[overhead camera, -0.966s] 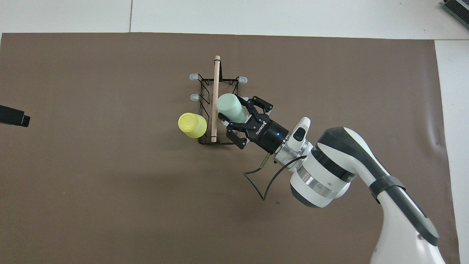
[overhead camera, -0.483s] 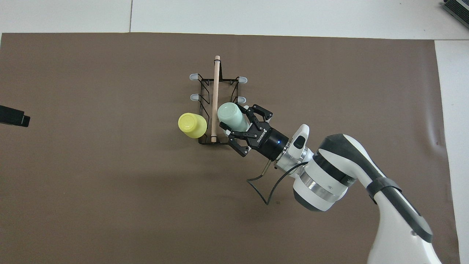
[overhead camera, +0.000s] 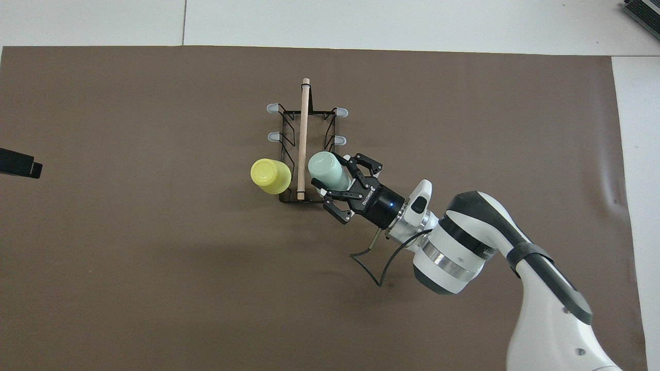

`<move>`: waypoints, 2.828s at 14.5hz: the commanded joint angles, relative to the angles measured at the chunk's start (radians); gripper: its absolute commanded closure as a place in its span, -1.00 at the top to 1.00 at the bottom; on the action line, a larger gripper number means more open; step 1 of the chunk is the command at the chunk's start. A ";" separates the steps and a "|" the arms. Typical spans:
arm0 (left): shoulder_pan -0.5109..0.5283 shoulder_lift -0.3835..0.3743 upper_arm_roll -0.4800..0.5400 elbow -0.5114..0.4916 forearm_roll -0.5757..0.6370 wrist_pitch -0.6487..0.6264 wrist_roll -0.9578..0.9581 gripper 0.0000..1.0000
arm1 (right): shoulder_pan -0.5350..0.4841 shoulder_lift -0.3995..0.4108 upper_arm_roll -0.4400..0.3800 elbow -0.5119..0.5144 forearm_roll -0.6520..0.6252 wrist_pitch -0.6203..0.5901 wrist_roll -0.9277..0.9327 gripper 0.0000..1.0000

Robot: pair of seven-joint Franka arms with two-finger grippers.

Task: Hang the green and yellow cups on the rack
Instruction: 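Open the right gripper and pull it back from the green cup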

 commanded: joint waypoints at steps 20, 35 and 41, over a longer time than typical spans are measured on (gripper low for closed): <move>-0.011 -0.024 0.009 -0.027 -0.012 -0.003 -0.008 1.00 | -0.003 -0.064 0.026 0.082 0.031 0.435 0.050 1.00; -0.011 -0.024 0.009 -0.026 -0.012 -0.003 -0.008 1.00 | -0.014 -0.109 0.127 0.159 -0.055 0.829 0.203 1.00; -0.011 -0.024 0.009 -0.026 -0.012 -0.003 -0.008 1.00 | -0.017 -0.136 0.148 0.159 -0.193 1.002 0.200 1.00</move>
